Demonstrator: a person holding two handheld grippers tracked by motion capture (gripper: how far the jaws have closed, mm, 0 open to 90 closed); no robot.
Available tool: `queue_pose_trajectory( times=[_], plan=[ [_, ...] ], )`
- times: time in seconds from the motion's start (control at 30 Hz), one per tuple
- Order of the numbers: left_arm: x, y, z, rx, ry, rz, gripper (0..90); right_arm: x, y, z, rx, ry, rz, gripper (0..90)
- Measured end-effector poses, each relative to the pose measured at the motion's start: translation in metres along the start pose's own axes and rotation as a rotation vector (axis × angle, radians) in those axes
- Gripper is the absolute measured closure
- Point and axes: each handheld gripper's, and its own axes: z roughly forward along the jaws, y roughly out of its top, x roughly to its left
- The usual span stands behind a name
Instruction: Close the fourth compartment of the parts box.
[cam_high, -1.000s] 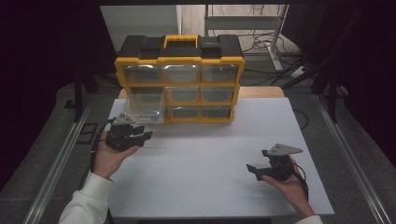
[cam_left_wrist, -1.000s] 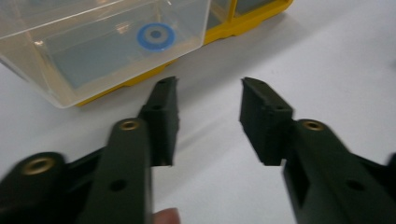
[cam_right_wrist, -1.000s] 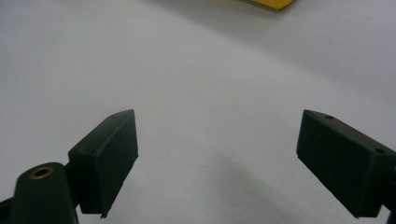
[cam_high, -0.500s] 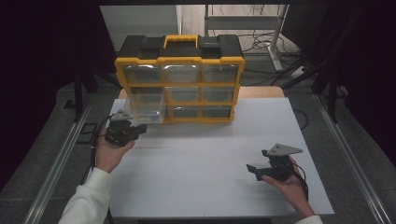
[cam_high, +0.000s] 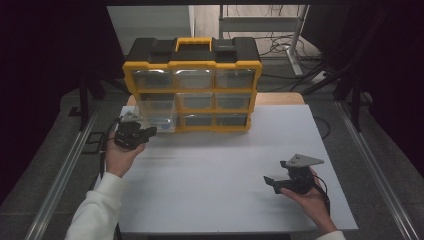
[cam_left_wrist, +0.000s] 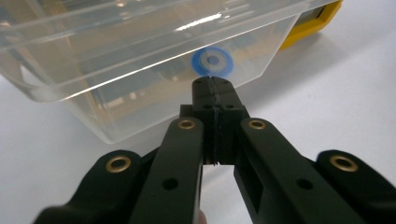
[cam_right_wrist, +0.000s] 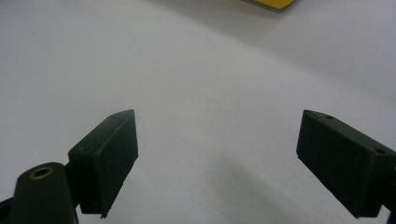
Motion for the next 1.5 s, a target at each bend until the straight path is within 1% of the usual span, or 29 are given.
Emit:
queue_pose_trajectory(
  times=[0.07, 0.13, 0.4, 0.5, 0.7, 0.77, 0.97, 1.03, 1.07, 1.1, 1.13, 1.17, 1.23, 1.33, 1.4, 1.5],
  plan=[
    [-0.001, 0.001, 0.000, 0.000, 0.010, 0.007, 89.8, 0.000, 0.000, 0.000, -0.002, 0.001, 0.001, 13.0],
    [0.000, 0.002, 0.001, -0.001, 0.007, 0.003, 89.8, 0.000, 0.000, 0.000, -0.001, 0.002, 0.001, 13.0],
    [0.001, 0.005, 0.002, 0.013, -0.002, 0.014, 90.0, 0.000, 0.000, 0.000, -0.005, 0.007, 0.002, 13.0],
    [0.000, 0.006, 0.002, 0.015, 0.002, 0.018, 90.0, 0.000, 0.000, 0.000, -0.007, 0.011, 0.001, 13.0],
    [0.003, 0.006, 0.002, 0.017, -0.008, 0.015, 90.0, 0.000, 0.001, 0.000, -0.009, 0.013, 0.003, 13.0],
    [0.004, 0.005, 0.002, 0.021, -0.005, 0.016, 90.0, 0.000, 0.001, 0.000, -0.008, 0.014, 0.004, 13.0],
    [0.005, 0.005, 0.000, 0.026, 0.015, 0.022, 90.0, 0.000, 0.001, 0.000, -0.008, 0.011, 0.003, 13.0],
    [0.006, 0.006, -0.001, 0.038, 0.022, 0.034, 90.0, 0.000, 0.001, 0.000, -0.009, 0.011, 0.003, 13.0],
    [0.008, 0.007, -0.003, 0.032, 0.060, 0.040, 90.0, 0.000, 0.001, 0.000, -0.008, 0.011, 0.002, 13.0],
    [0.010, 0.008, -0.005, 0.033, 0.072, 0.039, 90.0, 0.000, 0.001, 0.000, -0.007, 0.010, 0.001, 13.0],
    [0.014, 0.009, -0.006, 0.019, 0.045, 0.003, 90.0, 0.000, 0.001, 0.000, -0.007, 0.011, 0.001, 13.0],
    [0.015, 0.009, -0.006, 0.017, 0.027, -0.006, 90.0, 0.000, 0.001, 0.001, -0.006, 0.012, 0.001, 13.0],
    [0.014, 0.012, -0.004, 0.030, 0.048, 0.023, 90.0, 0.000, 0.001, 0.001, -0.006, 0.012, 0.002, 13.0],
    [0.011, 0.019, 0.000, 0.026, 0.055, 0.030, 90.0, 0.000, 0.001, 0.001, -0.006, 0.012, 0.003, 13.0],
    [0.009, 0.023, 0.003, 0.019, 0.041, 0.024, 90.0, 0.000, 0.001, 0.001, -0.007, 0.012, 0.002, 13.0],
    [0.008, 0.027, 0.007, 0.019, 0.041, 0.023, 90.0, -0.001, 0.001, 0.000, -0.008, 0.012, 0.004, 12.9]
  ],
)
